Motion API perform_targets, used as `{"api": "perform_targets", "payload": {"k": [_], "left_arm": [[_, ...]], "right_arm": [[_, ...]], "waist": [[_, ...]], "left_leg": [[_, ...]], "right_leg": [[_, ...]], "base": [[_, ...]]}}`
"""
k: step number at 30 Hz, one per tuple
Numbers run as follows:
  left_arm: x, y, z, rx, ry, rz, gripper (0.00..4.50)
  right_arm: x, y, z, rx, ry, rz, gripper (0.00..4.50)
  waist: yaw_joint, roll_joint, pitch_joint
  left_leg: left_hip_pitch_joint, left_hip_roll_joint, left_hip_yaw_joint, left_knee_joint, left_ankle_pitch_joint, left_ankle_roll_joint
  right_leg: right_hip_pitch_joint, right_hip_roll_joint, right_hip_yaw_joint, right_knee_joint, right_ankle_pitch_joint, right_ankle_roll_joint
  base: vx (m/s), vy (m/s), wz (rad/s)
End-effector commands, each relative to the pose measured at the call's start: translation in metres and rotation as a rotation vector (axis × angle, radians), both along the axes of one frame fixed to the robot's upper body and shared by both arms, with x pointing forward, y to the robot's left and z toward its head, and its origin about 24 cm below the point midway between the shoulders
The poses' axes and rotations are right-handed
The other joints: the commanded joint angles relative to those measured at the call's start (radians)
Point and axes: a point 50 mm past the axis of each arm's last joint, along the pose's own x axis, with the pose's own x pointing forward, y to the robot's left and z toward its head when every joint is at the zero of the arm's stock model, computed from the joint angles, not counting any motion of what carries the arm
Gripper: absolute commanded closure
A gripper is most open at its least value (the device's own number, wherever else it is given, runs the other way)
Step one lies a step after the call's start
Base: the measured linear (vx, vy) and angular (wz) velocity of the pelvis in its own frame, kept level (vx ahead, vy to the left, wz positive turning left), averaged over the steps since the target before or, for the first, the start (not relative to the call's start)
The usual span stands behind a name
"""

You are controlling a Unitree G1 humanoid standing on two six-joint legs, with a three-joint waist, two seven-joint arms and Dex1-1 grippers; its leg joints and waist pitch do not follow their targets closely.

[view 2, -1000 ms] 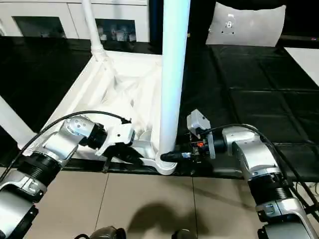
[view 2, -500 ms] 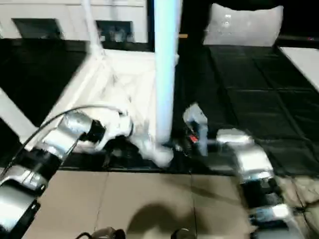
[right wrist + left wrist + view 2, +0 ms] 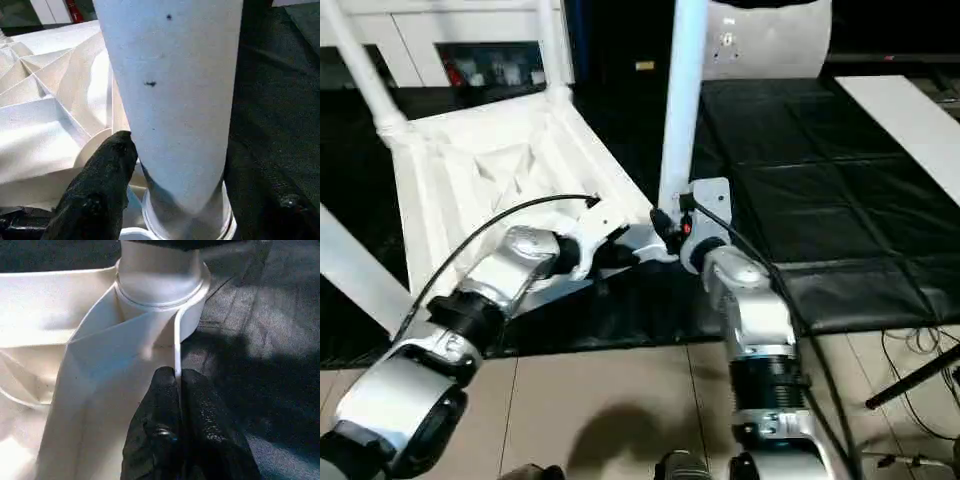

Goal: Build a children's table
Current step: Rotate leg to tighten, then rotate table base

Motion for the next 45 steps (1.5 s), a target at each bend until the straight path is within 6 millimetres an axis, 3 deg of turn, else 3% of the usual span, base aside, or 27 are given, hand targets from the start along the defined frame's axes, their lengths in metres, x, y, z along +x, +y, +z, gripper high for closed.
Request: {"api": "perform_targets", "payload": {"k": [1, 4, 5, 10, 12, 15, 18, 19, 21, 24, 30, 33, 34, 37, 38, 39, 41, 43, 45], "left_arm": [[0.002, -0.012, 0.016, -0.024, -0.086, -0.078, 4.50], [0.001, -0.006, 0.015, -0.005, -0.103, -0.121, 4.50], [0.000, 0.001, 0.013, 0.009, -0.105, -0.153, 4.50], [0.000, 0.015, 0.008, 0.050, -0.118, -0.177, 4.50], [0.002, 0.020, 0.008, 0.064, -0.132, -0.161, 4.50], [0.005, 0.022, 0.009, 0.042, -0.163, -0.123, 4.50], [0.002, 0.017, 0.015, -0.074, -0.138, -0.134, 4.50], [0.001, 0.017, 0.015, -0.088, -0.134, -0.138, 4.06], [-0.002, 0.015, 0.014, -0.126, -0.117, -0.129, 4.06], [-0.005, 0.017, 0.011, -0.151, -0.109, -0.104, 3.83], [-0.014, 0.030, 0.008, -0.180, -0.132, -0.032, 3.39], [-0.022, 0.038, 0.006, -0.197, -0.115, -0.021, 3.17], [-0.028, 0.041, 0.005, -0.211, -0.103, -0.020, 2.96], [-0.046, 0.046, 0.002, -0.233, -0.081, -0.038, 2.88], [-0.048, 0.047, 0.002, -0.235, -0.079, -0.040, 2.68], [-0.054, 0.047, 0.001, -0.244, -0.070, -0.046, 2.68], [-0.065, 0.048, 0.001, -0.263, -0.058, -0.051, 2.48], [-0.083, 0.049, 0.005, -0.297, -0.064, -0.036, 2.32], [-0.091, 0.050, 0.007, -0.311, -0.068, -0.033, 2.11]], "right_arm": [[-0.008, 0.017, -0.002, 0.024, 0.001, 0.096, 1.35], [-0.011, 0.004, -0.003, -0.027, -0.033, 0.092, 1.03], [-0.015, -0.009, -0.006, -0.041, -0.029, 0.086, 0.96], [-0.026, -0.030, -0.009, -0.042, -0.019, 0.107, 0.56], [-0.032, -0.038, -0.007, -0.010, -0.026, 0.131, 0.50], [-0.039, -0.047, -0.002, 0.002, -0.068, 0.160, 0.16], [-0.046, -0.051, 0.007, -0.009, -0.122, 0.234, 0.04], [-0.047, -0.051, 0.008, -0.009, -0.128, 0.245, 0.00], [-0.051, -0.048, 0.015, 0.025, -0.126, 0.298, 0.00], [-0.056, -0.042, 0.027, 0.082, -0.147, 0.391, 0.00], [-0.064, -0.022, 0.056, 0.248, -0.240, 0.549, 0.00], [-0.062, -0.014, 0.064, 0.277, -0.263, 0.554, 0.00], [-0.060, -0.010, 0.067, 0.283, -0.274, 0.555, 0.00], [-0.055, 0.002, 0.069, 0.280, -0.283, 0.550, 0.00], [-0.054, 0.003, 0.069, 0.279, -0.282, 0.546, 0.00], [-0.051, 0.005, 0.068, 0.276, -0.276, 0.533, 0.00], [-0.043, 0.008, 0.064, 0.255, -0.261, 0.473, 0.00], [-0.028, 0.005, 0.060, 0.209, -0.244, 0.343, 0.00], [-0.020, -0.001, 0.058, 0.184, -0.237, 0.260, 0.00]], "waist": [[0.009, -0.006, -0.087], [0.017, -0.006, -0.081], [0.022, -0.006, -0.080], [0.028, -0.006, -0.079], [0.034, -0.006, -0.077], [0.038, -0.009, -0.078], [0.040, -0.012, -0.076], [0.040, -0.012, -0.076], [0.038, -0.011, -0.076], [0.044, -0.002, -0.077], [0.044, -0.001, -0.072], [0.038, 0.004, -0.068], [0.041, 0.008, -0.063], [0.035, 0.010, -0.061], [0.037, 0.013, -0.061], [0.036, 0.015, -0.060], [0.037, 0.016, -0.058], [0.032, 0.011, -0.050], [0.031, 0.009, -0.048]], "left_leg": [[0.023, 0.040, -0.022, -0.059, -0.145, 0.120], [0.028, 0.043, -0.022, -0.064, -0.187, 0.102], [0.030, 0.043, -0.022, -0.065, -0.207, 0.091], [0.031, 0.045, -0.023, -0.069, -0.238, 0.069], [0.035, 0.047, -0.023, -0.071, -0.258, 0.068], [0.031, 0.048, -0.023, -0.071, -0.242, 0.071], [0.028, 0.045, -0.022, -0.070, -0.241, 0.077], [0.028, 0.045, -0.022, -0.069, -0.246, 0.078], [0.024, 0.045, -0.024, -0.069, -0.239, 0.083], [0.030, 0.051, -0.023, -0.069, -0.231, 0.096], [0.027, 0.053, -0.027, -0.076, -0.246, 0.090], [0.031, 0.052, -0.026, -0.079, -0.277, 0.066], [0.036, 0.052, -0.026, -0.083, -0.314, 0.041], [0.031, 0.054, -0.029, -0.092, -0.332, 0.014], [0.042, 0.054, -0.027, -0.088, -0.353, 0.000], [0.041, 0.054, -0.027, -0.090, -0.362, -0.005], [0.043, 0.055, -0.028, -0.093, -0.387, -0.031], [0.035, 0.055, -0.030, -0.099, -0.397, -0.043], [0.038, 0.052, -0.028, -0.096, -0.400, -0.043]], "right_leg": [[0.062, -0.044, 0.027, -0.059, -0.105, -0.263], [0.059, -0.044, 0.027, -0.067, -0.178, -0.250], [0.058, -0.045, 0.028, -0.071, -0.208, -0.237], [0.057, -0.045, 0.030, -0.070, -0.226, -0.234], [0.056, -0.046, 0.031, -0.074, -0.244, -0.220], [0.058, -0.047, 0.031, -0.071, -0.225, -0.219], [0.057, -0.049, 0.030, -0.074, -0.249, -0.215], [0.056, -0.050, 0.030, -0.077, -0.282, -0.209], [0.063, -0.050, 0.028, -0.073, -0.264, -0.219], [0.056, -0.046, 0.028, -0.071, -0.227, -0.238], [0.057, -0.047, 0.028, -0.072, -0.253, -0.220], [0.045, -0.043, 0.028, -0.077, -0.302, -0.208], [0.039, -0.041, 0.030, -0.082, -0.341, -0.192], [0.037, -0.039, 0.029, -0.077, -0.342, -0.183], [0.029, -0.038, 0.032, -0.080, -0.350, -0.176], [0.029, -0.037, 0.033, -0.079, -0.354, -0.173], [0.024, -0.039, 0.035, -0.079, -0.367, -0.161], [0.027, -0.040, 0.035, -0.078, -0.373, -0.159], [0.022, -0.039, 0.037, -0.081, -0.394, -0.150]], "base": [[0.000, 0.000, 0.00], [0.000, 0.000, 0.00], [0.000, 0.000, 0.00], [0.000, 0.000, 0.00], [0.000, 0.000, 0.00], [0.000, 0.000, 0.00], [0.000, 0.000, 0.00], [0.000, 0.000, 0.00], [0.000, 0.000, 0.00], [0.000, 0.000, 0.00], [0.000, 0.000, 0.00], [0.000, 0.000, 0.00], [0.000, 0.000, 0.00], [0.000, 0.000, 0.00], [0.000, 0.000, 0.00], [0.000, 0.000, 0.00], [0.000, 0.000, 0.00], [0.000, 0.000, 0.00], [0.000, 0.000, 0.00]]}}
